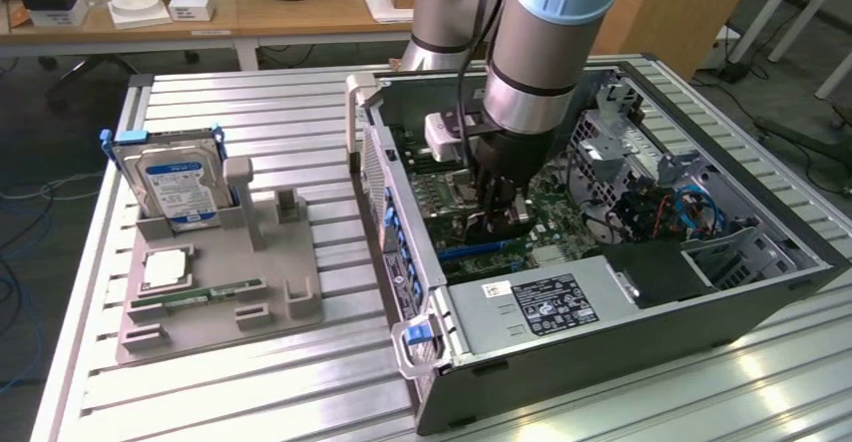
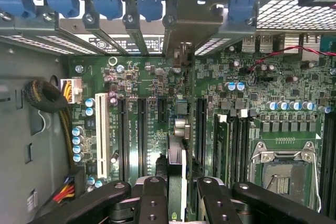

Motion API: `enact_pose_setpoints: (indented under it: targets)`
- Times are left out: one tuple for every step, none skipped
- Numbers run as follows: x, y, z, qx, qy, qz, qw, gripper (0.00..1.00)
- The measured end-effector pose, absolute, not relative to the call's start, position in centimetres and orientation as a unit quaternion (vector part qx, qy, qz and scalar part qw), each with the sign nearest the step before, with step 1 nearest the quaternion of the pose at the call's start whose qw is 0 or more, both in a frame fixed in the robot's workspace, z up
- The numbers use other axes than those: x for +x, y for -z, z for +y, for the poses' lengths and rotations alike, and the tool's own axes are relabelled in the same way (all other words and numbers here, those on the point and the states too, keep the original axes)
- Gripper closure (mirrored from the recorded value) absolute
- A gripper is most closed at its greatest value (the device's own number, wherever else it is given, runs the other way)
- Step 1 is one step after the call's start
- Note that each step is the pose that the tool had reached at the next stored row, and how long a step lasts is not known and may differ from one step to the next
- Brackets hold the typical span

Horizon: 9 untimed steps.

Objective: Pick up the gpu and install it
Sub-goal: 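Insert the gpu into the slot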

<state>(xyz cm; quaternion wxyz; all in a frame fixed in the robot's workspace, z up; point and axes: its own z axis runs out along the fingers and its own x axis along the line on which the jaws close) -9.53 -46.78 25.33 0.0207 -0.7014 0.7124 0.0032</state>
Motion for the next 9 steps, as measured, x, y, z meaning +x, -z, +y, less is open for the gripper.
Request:
enact_pose_setpoints:
  targets:
    - [-9.54, -25.28, -46.78, -0.701, -0.004, 0.712, 0.020, 0.73]
    - [-9.55, -25.23, -46.78, -0.701, -0.004, 0.713, 0.020, 0.73]
    - [-9.55, -25.18, -46.78, -0.701, -0.004, 0.713, 0.020, 0.73]
    - [-9.55, -25.14, -46.78, -0.701, -0.005, 0.713, 0.019, 0.73]
    - [-9.55, -25.11, -46.79, -0.701, -0.006, 0.713, 0.018, 0.73]
    - [-9.54, -25.11, -46.79, -0.701, -0.007, 0.713, 0.017, 0.73]
    - [-9.54, -25.10, -46.78, -0.701, -0.007, 0.713, 0.017, 0.73]
    - [-9.55, -25.10, -46.78, -0.701, -0.008, 0.713, 0.016, 0.73]
    - [-9.55, -25.10, -46.79, -0.701, -0.008, 0.713, 0.016, 0.73]
